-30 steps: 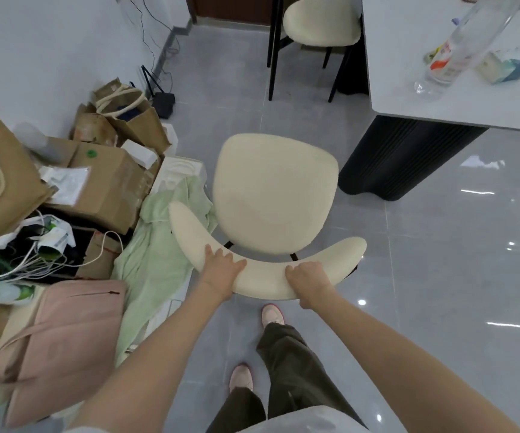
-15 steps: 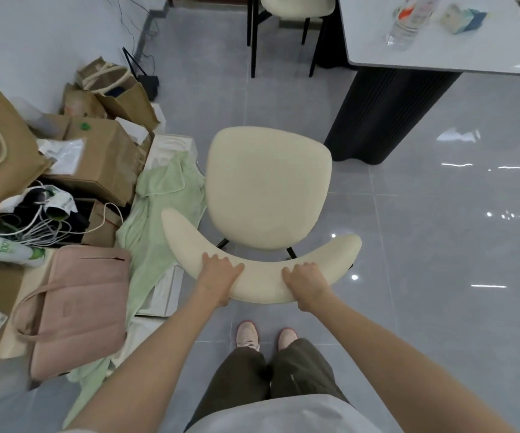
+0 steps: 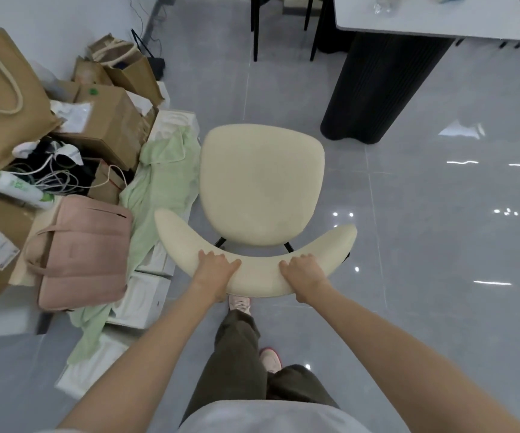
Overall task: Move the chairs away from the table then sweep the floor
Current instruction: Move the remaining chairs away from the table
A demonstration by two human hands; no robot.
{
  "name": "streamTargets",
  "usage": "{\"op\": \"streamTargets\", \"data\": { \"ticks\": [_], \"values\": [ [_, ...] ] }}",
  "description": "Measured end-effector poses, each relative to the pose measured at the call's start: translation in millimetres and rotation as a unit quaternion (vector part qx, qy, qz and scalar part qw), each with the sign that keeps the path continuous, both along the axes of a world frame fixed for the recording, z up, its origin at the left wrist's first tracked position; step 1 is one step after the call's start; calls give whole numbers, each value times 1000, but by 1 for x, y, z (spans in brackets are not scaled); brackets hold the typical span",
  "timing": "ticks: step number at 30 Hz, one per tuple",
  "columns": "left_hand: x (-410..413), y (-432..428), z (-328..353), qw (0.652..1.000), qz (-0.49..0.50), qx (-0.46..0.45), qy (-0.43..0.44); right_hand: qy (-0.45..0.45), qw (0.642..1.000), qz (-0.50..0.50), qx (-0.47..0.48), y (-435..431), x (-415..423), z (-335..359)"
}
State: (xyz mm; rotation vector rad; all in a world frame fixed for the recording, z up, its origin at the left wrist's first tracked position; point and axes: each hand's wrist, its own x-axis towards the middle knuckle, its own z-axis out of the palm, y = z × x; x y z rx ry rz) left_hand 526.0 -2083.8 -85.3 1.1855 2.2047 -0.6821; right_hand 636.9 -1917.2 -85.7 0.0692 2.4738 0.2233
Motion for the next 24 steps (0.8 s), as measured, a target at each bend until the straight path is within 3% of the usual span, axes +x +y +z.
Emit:
{"op": "streamTargets", "data": {
  "ticks": [11, 24],
  "values": [
    [121, -44, 13, 1000, 6, -17, -24, -21, 1000, 11, 1, -41, 112, 1],
    [156, -82, 28, 1000, -23, -2, -21, -23, 1000, -4, 13, -89, 160, 19]
  ]
}}
